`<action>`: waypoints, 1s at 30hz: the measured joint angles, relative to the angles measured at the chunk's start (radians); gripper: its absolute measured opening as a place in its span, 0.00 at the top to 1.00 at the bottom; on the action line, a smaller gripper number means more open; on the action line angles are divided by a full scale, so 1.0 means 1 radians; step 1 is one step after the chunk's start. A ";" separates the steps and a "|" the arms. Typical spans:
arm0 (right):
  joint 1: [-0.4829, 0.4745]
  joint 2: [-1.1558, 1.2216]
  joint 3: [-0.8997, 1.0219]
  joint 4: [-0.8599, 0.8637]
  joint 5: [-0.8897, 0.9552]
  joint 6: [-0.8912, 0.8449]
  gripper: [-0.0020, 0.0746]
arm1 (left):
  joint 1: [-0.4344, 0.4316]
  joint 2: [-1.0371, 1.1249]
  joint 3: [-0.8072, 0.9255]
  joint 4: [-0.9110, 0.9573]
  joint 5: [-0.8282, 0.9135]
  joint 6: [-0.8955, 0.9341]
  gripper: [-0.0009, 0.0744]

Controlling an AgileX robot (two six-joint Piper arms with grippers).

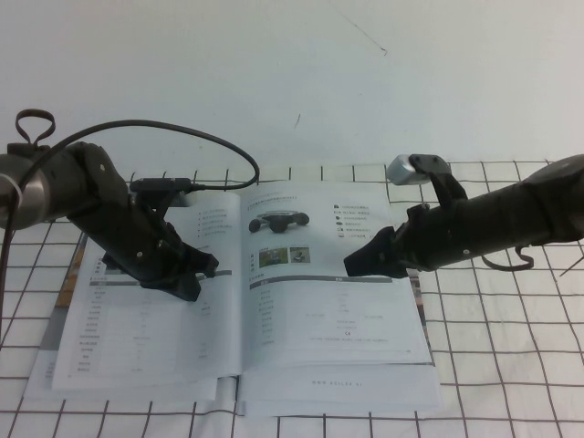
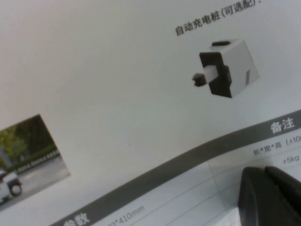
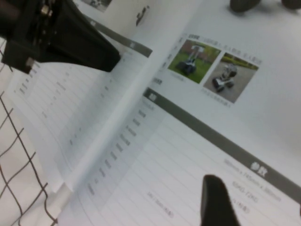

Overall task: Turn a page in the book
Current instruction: Open the closed book

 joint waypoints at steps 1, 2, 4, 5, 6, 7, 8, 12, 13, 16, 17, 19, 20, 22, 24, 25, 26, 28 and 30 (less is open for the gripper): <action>0.000 0.000 -0.005 0.000 0.003 0.000 0.49 | 0.000 0.000 0.000 0.000 0.000 0.000 0.99; 0.000 0.000 -0.013 -0.008 0.001 0.002 0.49 | 0.000 0.000 0.000 0.000 0.000 0.000 0.99; 0.000 0.000 -0.027 -0.062 -0.021 0.033 0.49 | 0.000 0.000 0.000 0.000 0.000 0.000 0.99; 0.000 0.000 -0.038 -0.121 -0.034 0.069 0.49 | 0.000 0.000 0.000 0.000 0.000 0.000 0.99; 0.000 0.000 -0.052 -0.182 -0.041 0.109 0.49 | 0.000 0.000 0.000 0.000 0.000 0.000 0.99; 0.000 0.000 -0.068 -0.269 -0.050 0.170 0.49 | 0.000 0.000 0.000 0.000 0.000 0.000 0.99; 0.000 0.000 -0.084 -0.357 -0.054 0.239 0.49 | 0.000 0.000 0.000 0.000 0.000 0.000 0.99; 0.000 0.000 -0.115 -0.559 -0.063 0.418 0.49 | 0.000 0.000 0.000 0.000 0.000 0.000 0.99; 0.000 0.000 -0.115 -0.578 -0.063 0.437 0.49 | 0.000 0.000 0.000 0.000 0.000 0.000 0.99; 0.000 0.000 -0.117 -0.585 -0.065 0.459 0.49 | 0.000 0.000 0.000 0.000 0.000 0.000 0.99; 0.000 0.002 -0.117 -0.578 -0.065 0.459 0.49 | 0.000 0.000 0.000 0.000 0.000 0.000 0.99; 0.000 0.011 -0.121 -0.556 -0.065 0.457 0.49 | 0.000 0.000 0.000 0.000 0.000 -0.003 0.99; 0.000 0.021 -0.121 -0.543 -0.065 0.449 0.49 | 0.000 0.000 0.000 0.000 0.000 -0.003 0.99; 0.000 0.037 -0.121 -0.510 -0.061 0.426 0.49 | 0.000 0.000 0.000 0.000 0.000 -0.003 0.99; 0.000 0.041 -0.121 -0.480 -0.057 0.397 0.49 | 0.000 0.000 0.000 0.000 0.000 -0.003 0.99; 0.000 0.044 -0.121 -0.466 -0.057 0.384 0.49 | 0.000 0.000 0.000 0.000 0.000 -0.003 0.99; 0.000 0.046 -0.121 -0.454 -0.057 0.373 0.49 | 0.000 0.000 0.000 0.000 0.000 -0.003 0.99; 0.000 0.048 -0.121 -0.427 -0.055 0.354 0.49 | 0.000 0.000 0.000 0.000 0.000 -0.003 0.99; 0.000 0.049 -0.121 -0.391 -0.048 0.325 0.49 | 0.000 0.000 0.000 0.000 0.000 -0.003 0.99</action>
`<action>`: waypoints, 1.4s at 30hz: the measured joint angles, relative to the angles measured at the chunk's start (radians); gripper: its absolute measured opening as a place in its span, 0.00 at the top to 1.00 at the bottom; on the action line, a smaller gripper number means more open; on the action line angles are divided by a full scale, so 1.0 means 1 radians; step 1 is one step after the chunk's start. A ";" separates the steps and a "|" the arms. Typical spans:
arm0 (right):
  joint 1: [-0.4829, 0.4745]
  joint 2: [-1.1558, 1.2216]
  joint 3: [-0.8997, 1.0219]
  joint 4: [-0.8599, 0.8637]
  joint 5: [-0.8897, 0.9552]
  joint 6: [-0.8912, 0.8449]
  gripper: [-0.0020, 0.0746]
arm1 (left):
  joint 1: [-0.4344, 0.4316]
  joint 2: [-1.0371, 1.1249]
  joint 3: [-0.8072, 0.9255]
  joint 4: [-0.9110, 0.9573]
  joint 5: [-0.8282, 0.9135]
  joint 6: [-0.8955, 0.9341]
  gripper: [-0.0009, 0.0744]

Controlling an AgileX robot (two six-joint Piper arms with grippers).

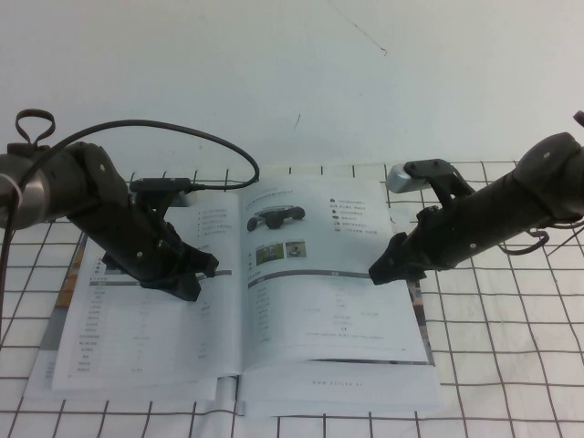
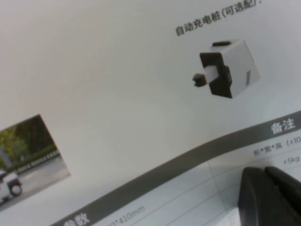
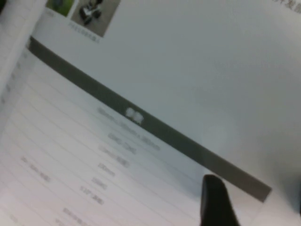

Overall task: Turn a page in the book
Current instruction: Open the closed book

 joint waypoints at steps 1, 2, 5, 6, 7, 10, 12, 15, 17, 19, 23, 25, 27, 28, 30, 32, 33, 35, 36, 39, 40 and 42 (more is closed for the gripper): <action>0.000 0.000 0.000 0.018 0.004 -0.011 0.49 | 0.000 0.000 0.000 0.000 0.000 0.000 0.99; 0.000 0.000 0.000 0.045 0.016 -0.026 0.49 | 0.000 0.000 0.000 0.000 0.000 0.000 0.99; 0.002 0.000 0.000 0.116 0.038 -0.078 0.49 | 0.000 0.000 0.000 0.000 0.000 0.000 0.99; 0.002 0.000 0.000 0.142 0.045 -0.094 0.49 | 0.000 0.000 0.000 0.000 0.000 0.000 0.99; 0.002 0.000 0.000 0.160 0.047 -0.108 0.49 | 0.000 0.000 0.000 0.000 0.000 0.000 0.99; 0.002 0.000 0.000 0.190 0.052 -0.138 0.49 | 0.000 0.000 0.000 0.000 0.000 0.000 0.99; 0.002 0.000 0.000 0.174 0.044 -0.137 0.49 | 0.000 0.000 0.000 0.000 0.000 0.000 0.99; 0.002 0.000 0.000 0.076 0.011 -0.080 0.49 | 0.000 0.000 0.000 0.000 0.000 0.000 0.99; 0.002 0.000 0.000 -0.013 -0.011 -0.015 0.49 | 0.000 0.000 0.000 0.000 0.000 0.000 0.99; 0.002 0.000 -0.002 -0.068 -0.022 0.030 0.49 | 0.000 0.000 0.000 0.000 0.000 0.000 0.99; 0.003 0.000 -0.006 -0.094 -0.028 0.069 0.49 | 0.000 0.000 0.000 0.000 0.000 0.000 0.99; 0.004 -0.002 -0.006 -0.100 -0.035 0.078 0.50 | 0.000 0.000 0.000 0.000 0.000 0.000 0.99; 0.006 -0.003 -0.007 -0.105 -0.040 0.081 0.50 | 0.000 0.000 0.000 0.000 0.000 0.000 0.99; 0.006 -0.003 -0.009 -0.112 -0.045 0.081 0.49 | 0.000 0.000 0.000 0.000 0.000 0.000 0.99; 0.006 -0.003 -0.011 -0.121 -0.056 0.081 0.49 | 0.000 0.000 0.000 0.000 0.000 0.000 0.99; 0.004 -0.003 -0.015 -0.133 -0.069 0.081 0.49 | 0.000 0.000 0.000 0.000 0.000 0.000 0.99; 0.004 -0.003 -0.017 -0.135 -0.074 0.081 0.49 | 0.000 0.000 0.000 0.000 0.000 0.000 0.99; 0.002 -0.003 -0.022 -0.137 -0.078 0.081 0.49 | 0.000 0.000 0.000 0.000 0.000 0.000 0.99; 0.002 -0.003 -0.024 -0.138 -0.078 0.081 0.49 | 0.000 0.000 0.000 0.000 0.000 0.000 0.99; 0.002 -0.003 -0.028 -0.138 -0.078 0.081 0.49 | 0.000 0.000 0.000 0.000 0.000 0.000 0.99; 0.002 -0.003 -0.028 -0.138 -0.078 0.081 0.49 | 0.000 0.000 0.000 0.000 0.000 0.000 0.99; 0.002 0.001 -0.028 -0.119 -0.072 0.077 0.49 | 0.000 0.000 0.000 0.000 0.000 0.000 0.99</action>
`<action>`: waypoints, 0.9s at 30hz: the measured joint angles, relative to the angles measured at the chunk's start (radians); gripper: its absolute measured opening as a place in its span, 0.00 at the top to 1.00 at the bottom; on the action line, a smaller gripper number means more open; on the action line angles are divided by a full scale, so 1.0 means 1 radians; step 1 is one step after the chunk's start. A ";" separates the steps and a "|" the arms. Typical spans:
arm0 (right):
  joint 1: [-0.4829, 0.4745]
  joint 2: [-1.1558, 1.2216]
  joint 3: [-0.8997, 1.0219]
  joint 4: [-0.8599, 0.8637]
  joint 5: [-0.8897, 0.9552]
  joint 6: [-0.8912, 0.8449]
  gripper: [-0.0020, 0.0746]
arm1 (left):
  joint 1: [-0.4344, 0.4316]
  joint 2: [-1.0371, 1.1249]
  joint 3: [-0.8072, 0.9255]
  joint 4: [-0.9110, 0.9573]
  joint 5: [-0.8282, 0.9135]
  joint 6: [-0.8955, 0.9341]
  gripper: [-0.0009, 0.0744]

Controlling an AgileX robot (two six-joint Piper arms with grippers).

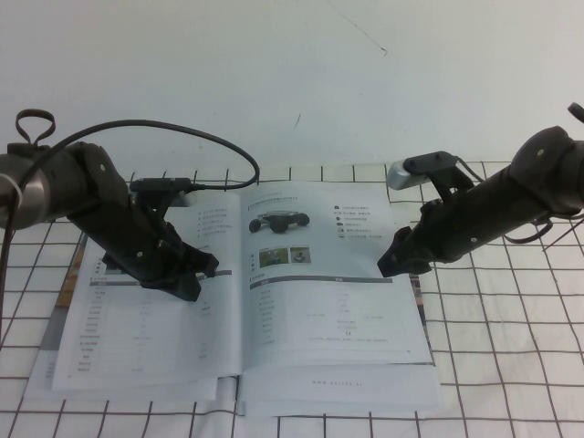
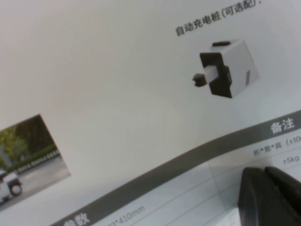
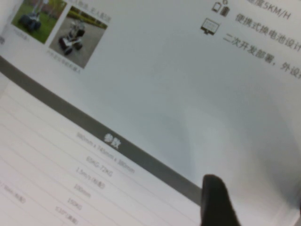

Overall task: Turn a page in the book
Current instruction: Open the closed book

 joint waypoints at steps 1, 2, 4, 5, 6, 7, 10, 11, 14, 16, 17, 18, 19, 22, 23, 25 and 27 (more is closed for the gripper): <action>0.000 0.005 0.000 0.010 0.002 -0.010 0.49 | 0.000 0.000 0.000 0.000 0.000 0.000 0.99; 0.000 0.010 0.000 0.022 0.007 -0.022 0.49 | 0.000 0.000 0.000 0.000 0.000 0.000 0.99; 0.000 0.014 -0.002 0.041 0.009 -0.031 0.49 | 0.000 0.000 0.000 0.000 0.000 0.000 0.99; 0.000 0.017 -0.002 0.045 0.011 -0.033 0.49 | 0.000 0.000 0.000 0.000 0.000 0.000 0.99; 0.000 0.018 -0.004 0.045 0.011 -0.035 0.49 | 0.000 0.000 0.000 0.000 0.000 0.000 0.99; 0.000 0.018 -0.004 0.045 0.011 -0.037 0.49 | 0.000 0.000 0.000 0.000 0.000 0.000 0.99; 0.000 0.021 -0.008 0.045 0.011 -0.039 0.49 | 0.000 0.000 0.000 0.000 0.000 0.000 0.99; 0.000 0.021 -0.010 0.047 0.011 -0.041 0.49 | 0.000 0.000 0.000 0.000 0.000 0.000 0.99; 0.000 0.025 -0.010 0.077 0.020 -0.069 0.49 | 0.000 0.000 0.000 0.000 -0.002 0.000 0.99; 0.000 0.029 -0.010 0.127 0.024 -0.109 0.49 | 0.000 0.000 0.000 0.000 -0.002 0.000 0.99; 0.000 0.033 -0.010 0.160 0.033 -0.137 0.49 | 0.000 0.000 0.000 0.000 -0.002 0.000 0.99; 0.000 0.035 -0.010 0.201 0.044 -0.166 0.49 | 0.000 0.000 0.000 0.000 -0.002 0.000 0.99; 0.004 0.037 -0.010 0.237 0.054 -0.191 0.49 | 0.000 0.000 0.000 0.000 -0.002 0.000 0.99; 0.013 0.039 -0.010 0.356 0.096 -0.273 0.49 | 0.000 0.000 0.000 0.000 -0.002 0.000 0.99; 0.015 0.039 -0.010 0.392 0.110 -0.296 0.49 | 0.000 0.000 0.000 0.000 -0.002 0.000 0.99; 0.019 0.039 -0.010 0.449 0.133 -0.331 0.49 | 0.000 0.000 0.000 0.000 -0.002 0.000 0.99; 0.019 0.039 -0.010 0.481 0.139 -0.353 0.49 | 0.000 0.000 0.000 0.000 -0.002 0.000 0.99</action>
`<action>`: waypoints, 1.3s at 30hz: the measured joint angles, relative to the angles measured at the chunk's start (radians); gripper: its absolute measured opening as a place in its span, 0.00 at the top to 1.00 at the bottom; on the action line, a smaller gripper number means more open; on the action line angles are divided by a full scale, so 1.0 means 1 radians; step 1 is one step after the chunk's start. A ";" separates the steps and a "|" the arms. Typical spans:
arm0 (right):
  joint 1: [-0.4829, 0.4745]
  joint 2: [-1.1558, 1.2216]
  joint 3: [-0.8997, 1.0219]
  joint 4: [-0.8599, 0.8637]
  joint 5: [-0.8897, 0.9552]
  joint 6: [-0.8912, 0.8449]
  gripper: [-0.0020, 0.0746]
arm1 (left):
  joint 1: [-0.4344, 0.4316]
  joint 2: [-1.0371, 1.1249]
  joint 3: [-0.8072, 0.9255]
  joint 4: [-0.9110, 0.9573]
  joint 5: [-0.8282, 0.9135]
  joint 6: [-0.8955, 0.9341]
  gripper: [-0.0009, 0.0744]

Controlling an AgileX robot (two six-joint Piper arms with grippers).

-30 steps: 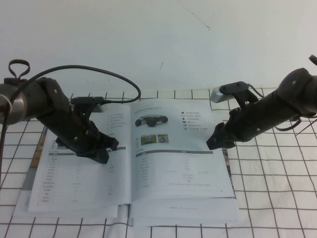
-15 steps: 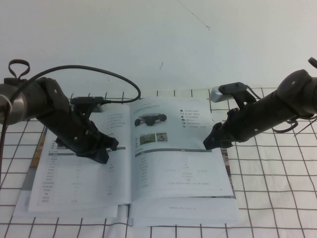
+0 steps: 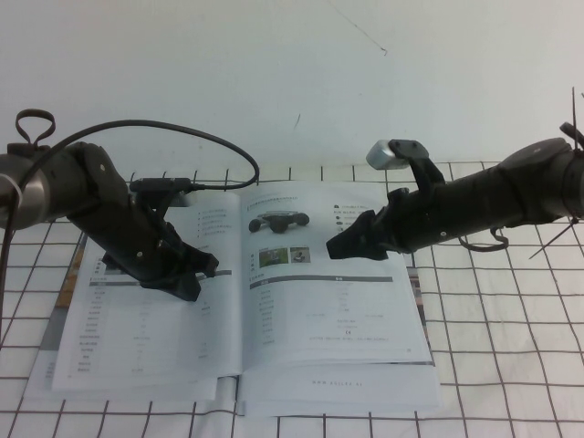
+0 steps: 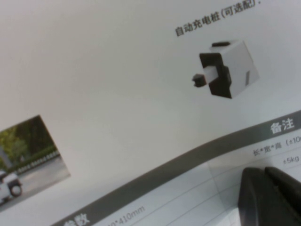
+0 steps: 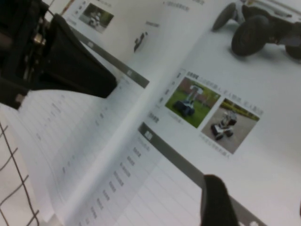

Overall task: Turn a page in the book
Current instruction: Open the closed book

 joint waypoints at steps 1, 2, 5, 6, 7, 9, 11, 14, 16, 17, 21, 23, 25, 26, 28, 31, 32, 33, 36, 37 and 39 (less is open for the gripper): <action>0.000 0.000 0.000 0.012 0.002 -0.007 0.49 | 0.000 0.000 0.000 0.000 0.000 0.000 0.99; 0.000 0.000 0.000 0.014 0.002 -0.008 0.49 | 0.000 0.000 0.000 0.000 0.000 0.000 0.99; 0.000 0.000 0.000 0.000 -0.005 -0.008 0.49 | 0.000 0.000 0.000 0.000 0.000 0.000 0.99; -0.002 0.000 0.000 -0.016 -0.013 0.005 0.49 | 0.000 0.000 0.000 0.000 0.000 0.000 0.99; -0.007 0.000 0.000 -0.044 -0.023 0.021 0.49 | 0.000 0.000 0.000 0.000 0.000 0.000 0.99; -0.021 -0.007 0.000 -0.120 -0.049 0.072 0.49 | 0.000 0.000 0.000 0.000 0.002 0.000 0.99; -0.033 -0.023 0.000 -0.233 -0.083 0.140 0.49 | 0.000 0.000 0.000 0.000 0.002 0.000 0.99; -0.041 -0.054 0.000 -0.367 -0.111 0.228 0.49 | 0.000 0.000 0.000 0.000 0.002 0.000 0.99; -0.041 -0.060 0.000 -0.402 -0.111 0.255 0.49 | 0.000 0.000 0.000 0.000 0.002 0.000 0.99; -0.041 -0.060 0.000 -0.407 -0.111 0.264 0.49 | 0.000 0.000 0.000 0.000 0.002 0.000 0.99; -0.041 -0.060 0.000 -0.422 -0.109 0.273 0.49 | 0.000 0.000 0.000 0.000 0.002 0.000 0.99; -0.041 -0.054 0.000 -0.422 -0.107 0.278 0.49 | 0.000 0.000 0.000 0.000 0.002 0.000 0.99; -0.041 -0.040 0.000 -0.422 -0.108 0.280 0.49 | 0.000 0.000 0.000 0.000 0.002 0.000 0.99; -0.041 -0.034 0.000 -0.422 -0.105 0.279 0.49 | 0.000 0.000 0.000 0.000 0.002 0.000 0.99; -0.041 -0.028 0.000 -0.422 -0.105 0.281 0.49 | 0.000 0.000 0.000 0.000 0.002 0.000 0.99; -0.041 -0.026 0.000 -0.420 -0.105 0.281 0.49 | 0.000 0.000 0.000 0.000 0.002 0.000 0.99; -0.041 -0.026 0.000 -0.420 -0.105 0.281 0.49 | 0.000 0.000 0.000 0.000 0.002 0.000 0.99; -0.041 -0.026 0.000 -0.420 -0.107 0.281 0.49 | 0.000 0.000 0.000 0.000 0.002 0.000 0.99; -0.041 -0.017 0.000 -0.413 -0.107 0.281 0.49 | 0.000 0.000 0.000 0.000 0.002 0.000 0.99; -0.041 -0.013 0.000 -0.410 -0.107 0.281 0.49 | 0.000 0.000 0.000 0.000 0.002 0.000 0.99; -0.041 -0.010 0.000 -0.394 -0.101 0.279 0.49 | 0.000 0.000 0.000 0.000 0.002 0.000 0.99</action>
